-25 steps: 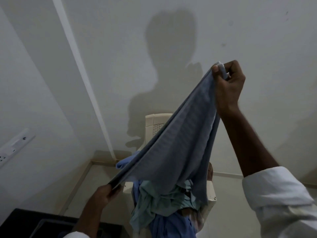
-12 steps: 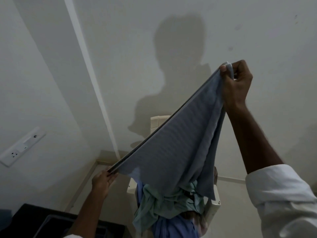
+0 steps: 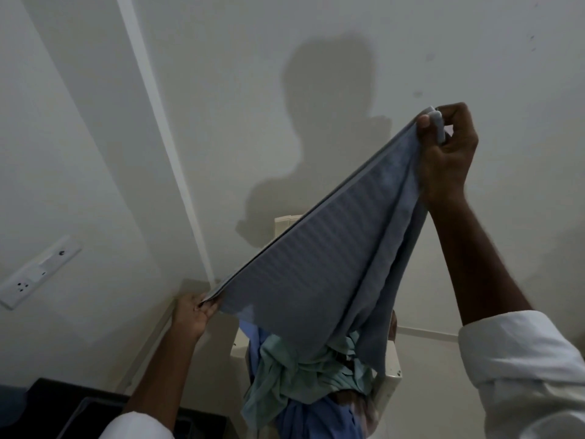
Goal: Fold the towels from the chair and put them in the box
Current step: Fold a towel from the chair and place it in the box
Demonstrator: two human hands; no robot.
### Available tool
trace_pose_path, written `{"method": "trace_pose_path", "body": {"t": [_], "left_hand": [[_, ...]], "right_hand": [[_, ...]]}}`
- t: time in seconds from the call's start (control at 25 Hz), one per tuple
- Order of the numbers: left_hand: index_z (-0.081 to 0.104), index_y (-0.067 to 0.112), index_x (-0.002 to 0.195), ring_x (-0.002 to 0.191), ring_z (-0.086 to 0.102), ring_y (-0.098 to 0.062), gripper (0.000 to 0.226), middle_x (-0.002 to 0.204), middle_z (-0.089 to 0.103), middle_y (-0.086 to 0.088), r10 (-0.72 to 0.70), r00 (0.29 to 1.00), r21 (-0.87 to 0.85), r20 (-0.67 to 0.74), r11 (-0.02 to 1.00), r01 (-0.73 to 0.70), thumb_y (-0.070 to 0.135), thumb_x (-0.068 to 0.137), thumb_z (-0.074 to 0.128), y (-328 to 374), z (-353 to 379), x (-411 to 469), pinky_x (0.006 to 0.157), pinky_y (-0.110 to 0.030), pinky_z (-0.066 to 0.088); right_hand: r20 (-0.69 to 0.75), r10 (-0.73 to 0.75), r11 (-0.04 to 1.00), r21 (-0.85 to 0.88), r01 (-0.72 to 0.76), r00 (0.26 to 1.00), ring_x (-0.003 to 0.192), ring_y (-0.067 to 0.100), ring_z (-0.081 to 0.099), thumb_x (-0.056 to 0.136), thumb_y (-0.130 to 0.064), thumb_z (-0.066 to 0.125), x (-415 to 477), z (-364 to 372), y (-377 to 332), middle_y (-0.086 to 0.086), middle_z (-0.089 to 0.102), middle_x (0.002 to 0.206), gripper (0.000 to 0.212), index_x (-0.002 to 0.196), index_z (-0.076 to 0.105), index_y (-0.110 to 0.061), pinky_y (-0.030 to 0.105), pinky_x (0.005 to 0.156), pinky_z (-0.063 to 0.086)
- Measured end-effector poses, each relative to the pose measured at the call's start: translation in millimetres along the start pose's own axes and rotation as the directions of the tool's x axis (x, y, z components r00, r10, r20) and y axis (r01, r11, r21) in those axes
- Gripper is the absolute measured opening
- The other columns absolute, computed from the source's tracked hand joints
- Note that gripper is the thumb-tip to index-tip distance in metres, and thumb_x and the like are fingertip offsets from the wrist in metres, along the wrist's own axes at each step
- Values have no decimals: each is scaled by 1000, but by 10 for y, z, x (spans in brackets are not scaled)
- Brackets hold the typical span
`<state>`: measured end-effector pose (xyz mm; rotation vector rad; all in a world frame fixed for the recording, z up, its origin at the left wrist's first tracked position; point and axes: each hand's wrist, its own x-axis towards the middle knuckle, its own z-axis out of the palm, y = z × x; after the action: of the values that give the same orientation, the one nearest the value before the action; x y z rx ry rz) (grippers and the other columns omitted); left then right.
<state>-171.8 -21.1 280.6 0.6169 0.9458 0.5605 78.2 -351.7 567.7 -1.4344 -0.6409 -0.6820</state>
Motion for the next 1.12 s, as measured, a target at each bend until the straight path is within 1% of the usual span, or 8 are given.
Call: {"method": "trace_pose_path", "body": {"t": [0.24, 0.4, 0.56, 0.64, 0.72, 0.84, 0.96, 1.12], "left_hand": [[52, -3, 85, 85, 57, -27, 14, 98, 57, -19, 60, 974, -54, -221, 996, -74, -12, 94, 45, 41, 93, 139, 58, -23, 59], [52, -14, 128, 108, 60, -31, 37, 134, 55, -24, 83, 969, -104, -233, 988, -110, -3, 93, 57, 109, 126, 204, 93, -39, 50], [50, -8, 133, 119, 57, -28, 44, 129, 57, -16, 148, 965, -13, -218, 988, -155, 18, 98, 53, 329, 361, 13, 99, -39, 48], [47, -10, 136, 121, 55, -29, 46, 126, 58, -13, 201, 966, 72, -162, 979, -191, 17, 99, 51, 431, 579, -60, 109, -40, 40], [55, -7, 132, 93, 63, -28, 38, 97, 69, -7, 268, 963, 120, -19, 957, -264, 0, 95, 50, 479, 871, -174, 104, -40, 45], [62, 2, 118, 78, 61, -20, 37, 87, 67, -7, 358, 884, 275, 302, 855, -440, -13, 91, 41, 400, 1362, -583, 82, -29, 52], [57, 7, 120, 84, 63, -17, 47, 100, 64, -14, 419, 652, 271, 632, 669, -693, -20, 85, 42, 282, 1744, -1065, 79, -24, 51], [52, 16, 130, 94, 71, -25, 47, 106, 73, -15, 341, 489, 239, 803, 567, -788, -3, 89, 62, 171, 1949, -1300, 80, -35, 58]], "right_hand": [[140, -15, 994, 112, -1, 990, 68, 2, 46, 98, -17, 63, -34, -104, -70, -19, 51, 71, 20, 83, 54, -25, 24, 63, 38], [347, 71, 913, 355, -201, 935, 62, 10, 50, 95, -23, 70, -14, -173, -111, -7, 56, 69, 20, 83, 54, -21, 25, 57, 42], [813, -94, 701, 464, -542, 574, 53, 9, 49, 90, -33, 73, 38, -401, -70, 0, 56, 71, 25, 86, 53, -18, 17, 50, 42], [906, -104, 714, 354, -604, 410, 52, 11, 48, 85, -34, 78, -29, -433, -21, 2, 56, 69, 30, 83, 55, -15, 15, 48, 40], [939, -75, 770, 269, -578, 336, 56, 14, 48, 85, -34, 77, -143, -370, 38, 5, 56, 73, 31, 82, 56, -13, 19, 50, 39], [942, 25, 871, 144, -469, 335, 71, 19, 51, 91, -22, 69, -369, -130, 131, 11, 57, 82, 19, 84, 58, -9, 27, 61, 41], [920, 101, 927, 52, -371, 379, 80, 20, 54, 96, -12, 63, -597, 137, 164, 11, 58, 85, 16, 89, 59, 1, 31, 68, 44], [844, 170, 950, -4, -311, 508, 82, 16, 64, 96, -14, 68, -806, 366, 165, 3, 68, 87, 10, 89, 65, -7, 30, 71, 51]]}}
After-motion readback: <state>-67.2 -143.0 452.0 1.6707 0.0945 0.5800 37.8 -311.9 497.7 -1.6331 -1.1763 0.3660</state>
